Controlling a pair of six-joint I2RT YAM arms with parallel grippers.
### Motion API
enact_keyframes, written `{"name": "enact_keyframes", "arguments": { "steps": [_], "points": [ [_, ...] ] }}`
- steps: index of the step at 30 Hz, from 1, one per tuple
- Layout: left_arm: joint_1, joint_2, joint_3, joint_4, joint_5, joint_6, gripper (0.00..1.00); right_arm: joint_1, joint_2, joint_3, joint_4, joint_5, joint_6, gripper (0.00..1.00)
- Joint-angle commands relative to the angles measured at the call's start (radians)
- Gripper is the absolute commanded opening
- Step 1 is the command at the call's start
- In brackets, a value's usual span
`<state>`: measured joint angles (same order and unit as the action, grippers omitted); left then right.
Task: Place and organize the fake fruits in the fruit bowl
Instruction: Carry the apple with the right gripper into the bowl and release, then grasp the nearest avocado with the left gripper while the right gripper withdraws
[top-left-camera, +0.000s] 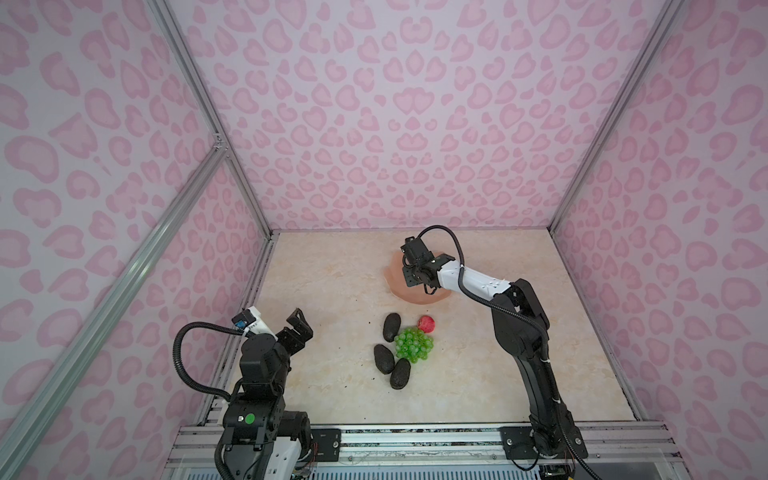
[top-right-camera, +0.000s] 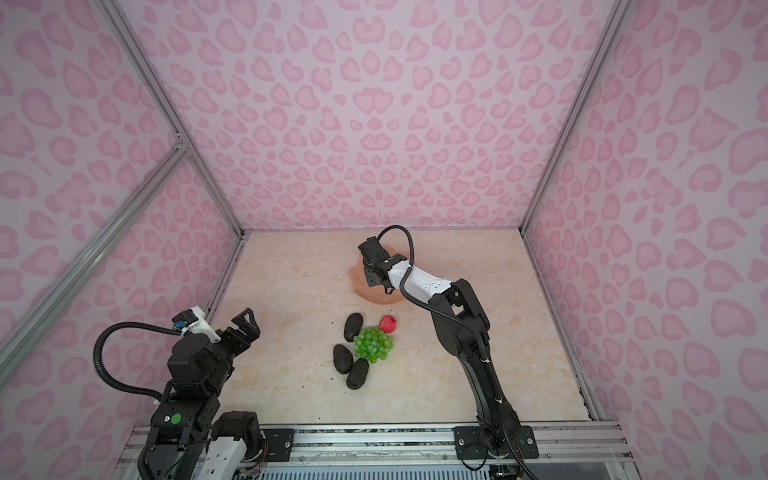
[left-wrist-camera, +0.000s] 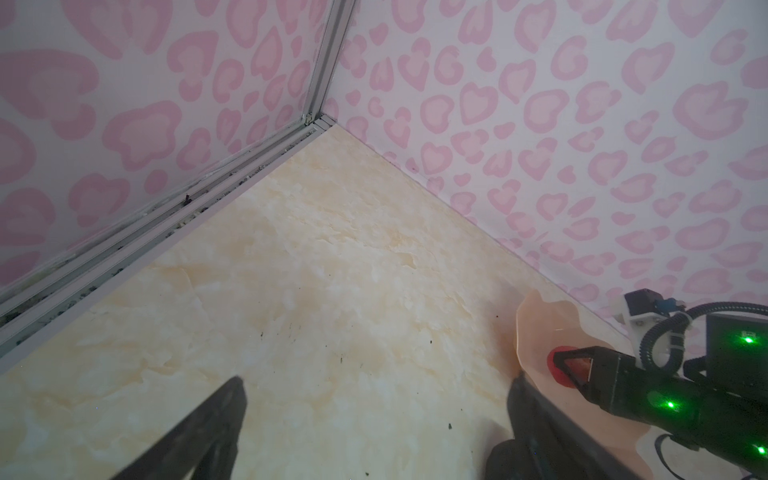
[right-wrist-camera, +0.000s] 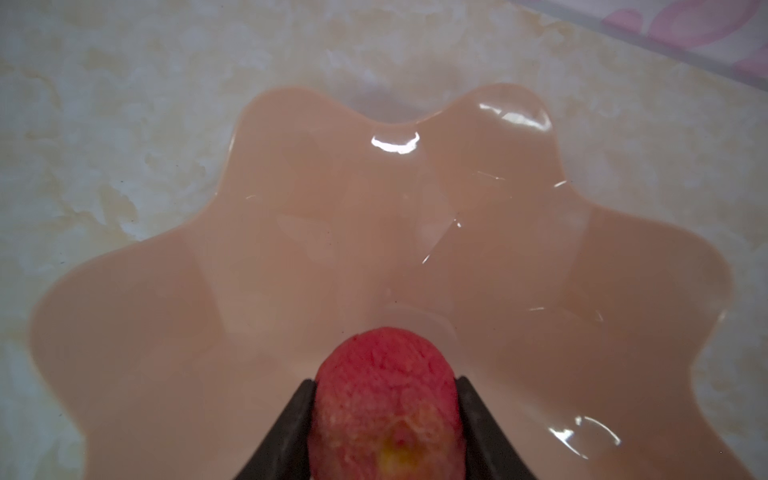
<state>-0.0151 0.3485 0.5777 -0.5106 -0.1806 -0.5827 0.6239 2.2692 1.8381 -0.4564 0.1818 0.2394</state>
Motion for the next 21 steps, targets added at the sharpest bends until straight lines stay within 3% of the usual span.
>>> {"name": "enact_keyframes", "arguments": {
  "steps": [1,9,12,21],
  "points": [
    [0.000,0.010,0.027,-0.072,0.001,-0.044,0.99,-0.019,0.073,0.060,-0.042,-0.019,-0.013,0.45],
    [0.000,0.054,0.077,-0.163,0.081,-0.082,0.94,-0.037,0.130,0.094,-0.038,-0.045,-0.010,0.51],
    [0.000,0.080,0.088,-0.175,0.141,-0.084,0.92,-0.044,0.131,0.118,-0.056,-0.065,-0.007,0.62],
    [-0.013,0.107,0.047,-0.171,0.298,-0.137,0.89,-0.044,-0.136,0.015,0.037,-0.069,-0.008,0.88]
  ]
}}
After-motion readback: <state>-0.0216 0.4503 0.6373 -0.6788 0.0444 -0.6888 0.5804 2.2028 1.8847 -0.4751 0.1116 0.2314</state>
